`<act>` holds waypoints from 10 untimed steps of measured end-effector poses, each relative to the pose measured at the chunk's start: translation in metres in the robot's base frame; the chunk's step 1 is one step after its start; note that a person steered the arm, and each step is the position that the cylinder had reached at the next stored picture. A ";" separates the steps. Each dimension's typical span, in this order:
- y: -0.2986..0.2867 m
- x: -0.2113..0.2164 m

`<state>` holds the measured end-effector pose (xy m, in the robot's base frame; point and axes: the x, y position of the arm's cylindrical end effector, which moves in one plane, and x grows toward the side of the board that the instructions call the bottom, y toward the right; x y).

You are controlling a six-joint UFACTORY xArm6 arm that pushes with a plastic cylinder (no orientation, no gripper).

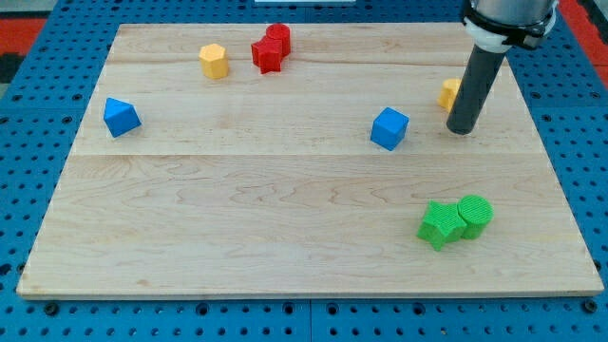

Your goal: Move yellow heart slightly towards left side

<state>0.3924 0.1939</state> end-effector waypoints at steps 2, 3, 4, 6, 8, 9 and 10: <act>0.042 -0.073; 0.050 -0.095; 0.019 -0.095; 0.032 -0.050; 0.011 -0.117; 0.011 -0.097; 0.011 -0.074</act>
<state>0.3184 0.2052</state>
